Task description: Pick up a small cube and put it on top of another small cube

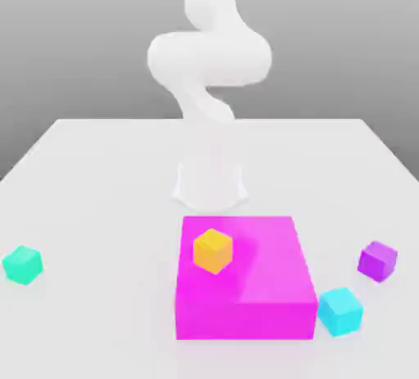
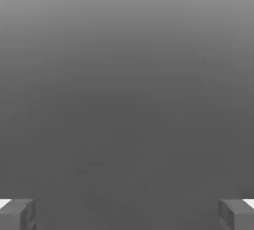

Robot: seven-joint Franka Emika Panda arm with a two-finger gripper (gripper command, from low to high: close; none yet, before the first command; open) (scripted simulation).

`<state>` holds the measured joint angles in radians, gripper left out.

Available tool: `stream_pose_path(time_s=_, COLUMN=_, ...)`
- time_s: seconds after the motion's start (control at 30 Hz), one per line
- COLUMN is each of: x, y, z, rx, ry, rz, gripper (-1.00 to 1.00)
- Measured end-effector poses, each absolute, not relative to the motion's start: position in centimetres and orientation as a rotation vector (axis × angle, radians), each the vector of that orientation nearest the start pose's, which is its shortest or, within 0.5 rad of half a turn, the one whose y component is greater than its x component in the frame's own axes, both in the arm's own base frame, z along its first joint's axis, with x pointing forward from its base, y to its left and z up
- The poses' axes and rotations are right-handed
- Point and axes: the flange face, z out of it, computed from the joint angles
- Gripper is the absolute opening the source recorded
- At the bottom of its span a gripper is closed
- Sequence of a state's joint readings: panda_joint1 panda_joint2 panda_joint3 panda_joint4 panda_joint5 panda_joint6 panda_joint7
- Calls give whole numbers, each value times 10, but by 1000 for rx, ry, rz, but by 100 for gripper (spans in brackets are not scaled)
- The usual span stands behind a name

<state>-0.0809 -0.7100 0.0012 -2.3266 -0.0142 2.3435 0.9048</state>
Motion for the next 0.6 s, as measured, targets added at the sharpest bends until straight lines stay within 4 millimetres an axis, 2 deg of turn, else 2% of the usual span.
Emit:
stream_pose_path(time_s=0.13, x=418, y=-91, z=596, rx=-2256, ry=1664, rz=-815, gripper=0)
stream_pose_path(time_s=0.2, x=428, y=-123, z=558, rx=-2166, ry=1847, rz=-746, gripper=0)
stream_pose_path(time_s=0.3, x=432, y=-172, z=500, rx=-2003, ry=2108, rz=-640, gripper=0)
stream_pose_path(time_s=0.47, x=411, y=-248, z=400, rx=-1659, ry=2498, rz=-452, gripper=0)
stream_pose_path(time_s=0.53, x=394, y=-274, z=360, rx=-1498, ry=2634, rz=-374, gripper=0)
stream_pose_path(time_s=0.6, x=367, y=-305, z=321, rx=-1298, ry=2773, rz=-294, gripper=0)
